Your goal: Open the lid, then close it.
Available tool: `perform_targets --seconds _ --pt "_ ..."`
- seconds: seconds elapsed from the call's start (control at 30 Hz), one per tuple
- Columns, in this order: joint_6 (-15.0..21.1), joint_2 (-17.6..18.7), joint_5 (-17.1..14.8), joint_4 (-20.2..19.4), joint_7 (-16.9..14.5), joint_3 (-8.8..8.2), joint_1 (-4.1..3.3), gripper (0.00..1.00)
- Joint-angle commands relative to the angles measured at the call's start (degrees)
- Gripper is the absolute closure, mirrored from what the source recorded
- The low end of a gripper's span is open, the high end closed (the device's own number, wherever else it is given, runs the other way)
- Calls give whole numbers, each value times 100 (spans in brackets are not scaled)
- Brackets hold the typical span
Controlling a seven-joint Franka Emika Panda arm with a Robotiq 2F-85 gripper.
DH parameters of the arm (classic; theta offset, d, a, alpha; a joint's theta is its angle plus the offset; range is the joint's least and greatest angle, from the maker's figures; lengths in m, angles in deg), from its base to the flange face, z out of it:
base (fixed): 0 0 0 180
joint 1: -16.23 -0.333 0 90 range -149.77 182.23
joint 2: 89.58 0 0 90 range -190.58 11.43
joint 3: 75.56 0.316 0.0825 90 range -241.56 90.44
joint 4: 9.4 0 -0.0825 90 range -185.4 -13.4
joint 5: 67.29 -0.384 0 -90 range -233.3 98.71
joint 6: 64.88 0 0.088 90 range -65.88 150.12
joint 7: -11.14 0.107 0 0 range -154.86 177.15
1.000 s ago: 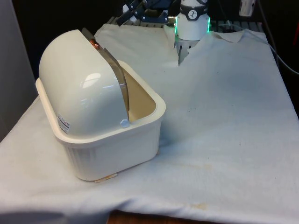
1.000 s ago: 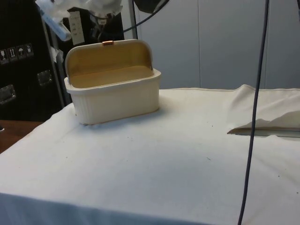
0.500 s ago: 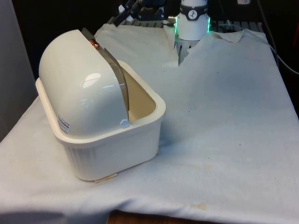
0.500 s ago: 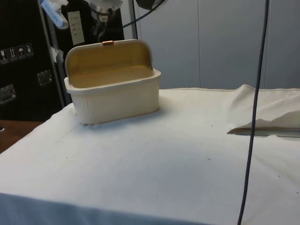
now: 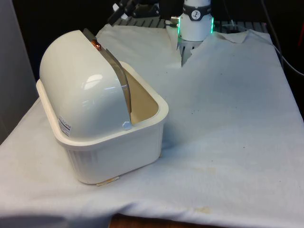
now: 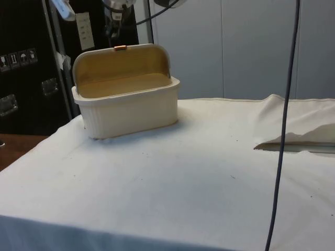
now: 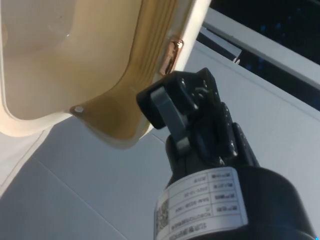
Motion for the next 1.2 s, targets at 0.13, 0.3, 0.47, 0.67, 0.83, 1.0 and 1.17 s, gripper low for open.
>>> perform_targets --seconds 0.13,0.3,0.47,0.67,0.83,1.0,1.17 --pt "218 17 -286 86 -229 -80 46 100" --pt "309 11 -229 92 -269 -138 40 100" --pt "361 11 -172 103 -413 -183 23 100" --pt "332 6 -92 109 -561 -183 11 100" --pt "304 11 11 103 -676 -183 0 100" --pt "264 23 86 103 -831 -189 -6 100" --pt "229 40 195 103 -957 -183 -11 100"
